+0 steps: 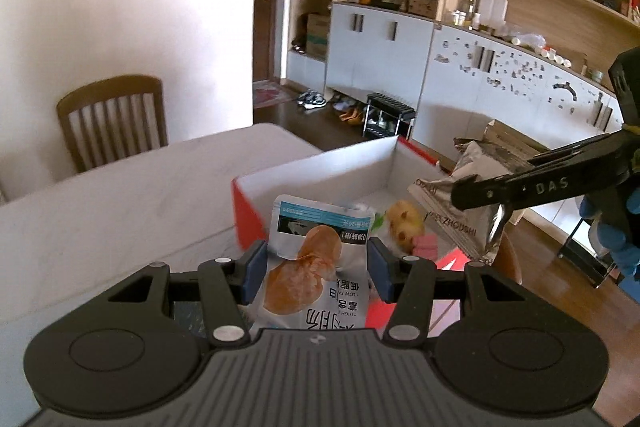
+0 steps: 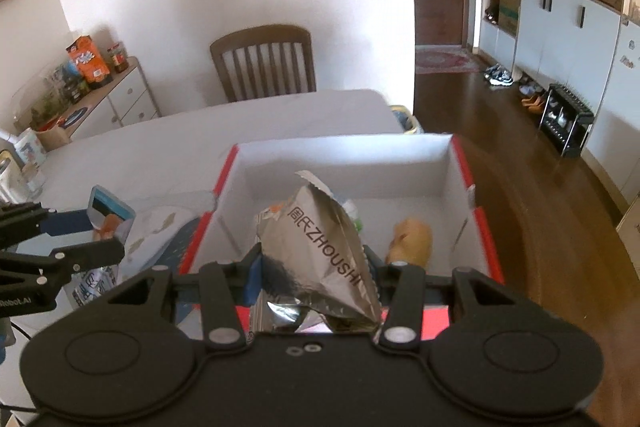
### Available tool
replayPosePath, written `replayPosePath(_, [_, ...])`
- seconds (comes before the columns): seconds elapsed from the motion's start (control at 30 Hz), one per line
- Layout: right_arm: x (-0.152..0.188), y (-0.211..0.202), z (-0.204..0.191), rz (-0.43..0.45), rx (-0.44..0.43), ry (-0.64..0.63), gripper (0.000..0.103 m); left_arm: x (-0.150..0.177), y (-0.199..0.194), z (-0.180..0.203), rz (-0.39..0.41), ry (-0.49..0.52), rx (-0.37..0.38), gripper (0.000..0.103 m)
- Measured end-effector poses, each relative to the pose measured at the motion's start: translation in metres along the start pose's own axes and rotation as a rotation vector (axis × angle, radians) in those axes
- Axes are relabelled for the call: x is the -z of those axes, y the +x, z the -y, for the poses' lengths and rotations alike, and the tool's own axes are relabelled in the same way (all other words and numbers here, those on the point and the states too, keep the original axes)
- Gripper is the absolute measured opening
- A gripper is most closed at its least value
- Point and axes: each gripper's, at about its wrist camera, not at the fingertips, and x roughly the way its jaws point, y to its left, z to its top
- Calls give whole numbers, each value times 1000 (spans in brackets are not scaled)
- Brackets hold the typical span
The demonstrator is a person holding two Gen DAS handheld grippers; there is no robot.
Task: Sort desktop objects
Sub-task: 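Lift both packets and carry them into the red shoebox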
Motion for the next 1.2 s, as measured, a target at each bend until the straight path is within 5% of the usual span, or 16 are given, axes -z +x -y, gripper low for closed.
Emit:
replayPosePath(0.43, [-15,30,55,15,73,17,47,-38,73,28,-68,51,32,52])
replayPosePath(1.2, [10,91,66,-112,40,-45,47,-16,152,51,-230,137,34,54])
